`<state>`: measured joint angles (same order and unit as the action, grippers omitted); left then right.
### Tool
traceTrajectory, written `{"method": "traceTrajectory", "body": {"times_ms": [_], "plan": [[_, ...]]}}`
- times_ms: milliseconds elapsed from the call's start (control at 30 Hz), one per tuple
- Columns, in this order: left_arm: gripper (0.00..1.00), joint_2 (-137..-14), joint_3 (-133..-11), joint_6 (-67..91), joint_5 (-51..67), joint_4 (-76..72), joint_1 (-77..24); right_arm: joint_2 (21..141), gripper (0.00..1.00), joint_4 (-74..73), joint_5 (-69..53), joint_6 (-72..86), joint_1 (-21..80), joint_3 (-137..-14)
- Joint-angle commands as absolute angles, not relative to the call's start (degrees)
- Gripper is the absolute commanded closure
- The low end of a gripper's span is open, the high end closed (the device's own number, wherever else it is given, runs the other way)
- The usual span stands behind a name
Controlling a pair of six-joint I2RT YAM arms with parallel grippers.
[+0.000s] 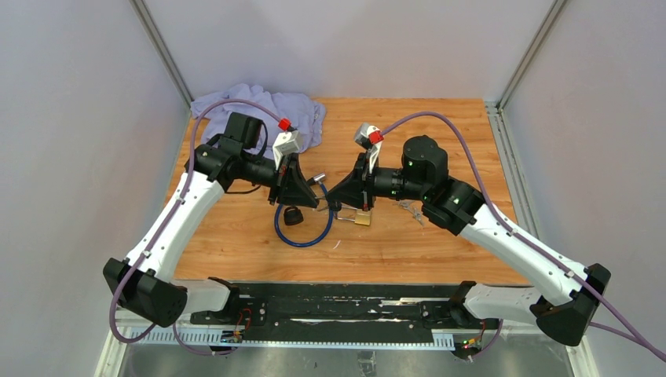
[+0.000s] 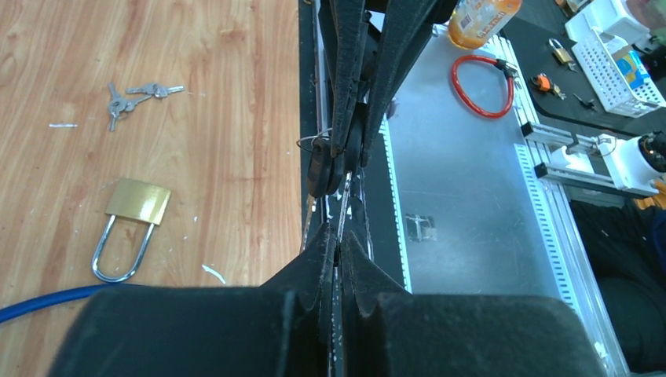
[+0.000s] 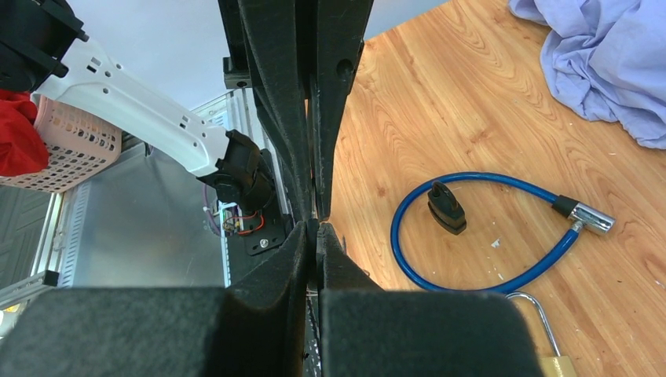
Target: Unlock with the key
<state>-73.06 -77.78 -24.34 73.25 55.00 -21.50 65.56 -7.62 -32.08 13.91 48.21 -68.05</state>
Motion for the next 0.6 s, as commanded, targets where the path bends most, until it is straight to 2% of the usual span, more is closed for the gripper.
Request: {"method": "traceTrajectory", "body": {"times_ms": [0, 67, 200, 233, 300, 400, 567], "plan": [[0.97, -72.3, -76.7, -23.7, 74.0, 55.5, -21.6, 65.6, 0.99, -5.5, -33.5, 13.6, 47.8, -69.3], [0.99, -72.1, -76.5, -23.8, 73.4, 55.4, -21.6, 66.0, 0.99, -5.9, -33.9, 13.4, 48.0, -69.5], [0.98, -71.9, -76.3, -23.6, 73.5, 55.4, -21.6, 66.6, 0.99, -6.3, -34.3, 12.9, 48.3, -69.7], [0.94, -71.9, -76.4, -23.4, 73.6, 55.4, -21.6, 66.6, 0.99, -6.4, -34.2, 12.8, 48.4, -69.9], [0.76, -71.7, -76.7, -23.1, 73.1, 55.4, -21.6, 66.3, 0.99, -6.7, -33.7, 12.6, 48.5, -69.9], [0.64, -70.9, -76.7, -23.4, 72.0, 55.4, -21.6, 66.1, 0.99, -7.1, -33.5, 12.3, 48.5, -69.4], [0.63, -70.9, -76.8, -22.7, 72.1, 55.4, -21.6, 66.4, 0.99, -7.4, -33.7, 12.2, 48.6, -69.5]]}}
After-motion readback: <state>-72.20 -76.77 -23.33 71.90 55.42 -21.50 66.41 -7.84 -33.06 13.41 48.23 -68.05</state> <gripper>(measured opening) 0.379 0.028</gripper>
